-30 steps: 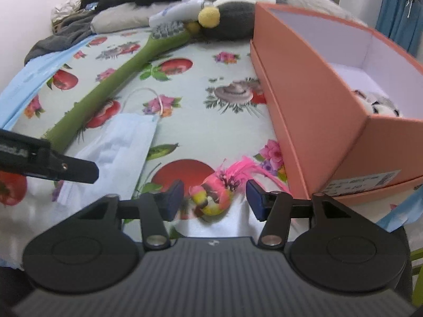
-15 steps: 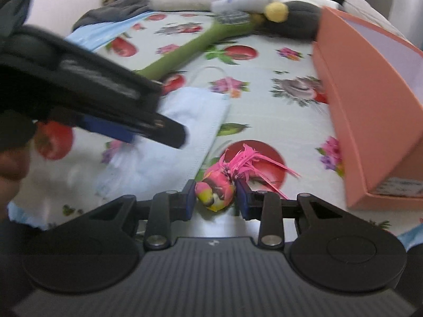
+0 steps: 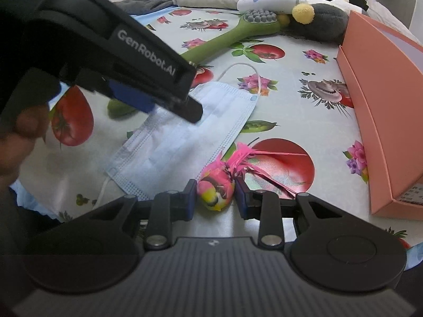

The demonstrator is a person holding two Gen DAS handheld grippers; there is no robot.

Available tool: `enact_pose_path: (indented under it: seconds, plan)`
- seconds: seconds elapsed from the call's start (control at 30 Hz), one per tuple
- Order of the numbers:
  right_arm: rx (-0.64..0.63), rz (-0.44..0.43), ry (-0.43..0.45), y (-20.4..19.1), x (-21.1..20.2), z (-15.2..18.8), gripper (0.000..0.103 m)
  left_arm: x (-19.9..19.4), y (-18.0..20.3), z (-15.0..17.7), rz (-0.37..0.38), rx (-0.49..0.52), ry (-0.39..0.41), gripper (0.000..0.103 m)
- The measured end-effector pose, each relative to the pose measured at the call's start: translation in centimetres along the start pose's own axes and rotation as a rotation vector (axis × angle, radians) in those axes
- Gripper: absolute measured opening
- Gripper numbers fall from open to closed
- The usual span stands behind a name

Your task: Organize soft objects

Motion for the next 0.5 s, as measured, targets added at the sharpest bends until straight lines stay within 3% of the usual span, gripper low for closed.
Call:
enact_pose_path:
  seconds: [0.1,0.27,0.43,0.5]
  plan:
    - [0.005,-0.006,0.001,0.1,0.1,0.0,0.034,0.6,-0.1,-0.2,-0.050,0.031,-0.006,0.076]
    - [-0.007,-0.005,0.005,0.1,0.2,0.2,0.034,2.4,1.1,-0.2,0.013,0.037,-0.031,0.074]
    - [-0.019,-0.006,0.006,0.1,0.2,0.3,0.034,3.3,2.4,-0.3,0.053,0.039,-0.045,0.066]
    - [-0.023,-0.008,0.007,0.0,0.2,0.4,0.034,3.5,2.8,-0.6,0.057,0.046,-0.047,0.053]
Point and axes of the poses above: each gripper's, at about its wrist camera, not at the fingertips, and x roughly the way its jaws point, y to its right, z to its underside, the point moved 2 cm from there along x, roughly the way its jaws point, and after that the axes turned 12 degrees about x, right-handed, at the moved point
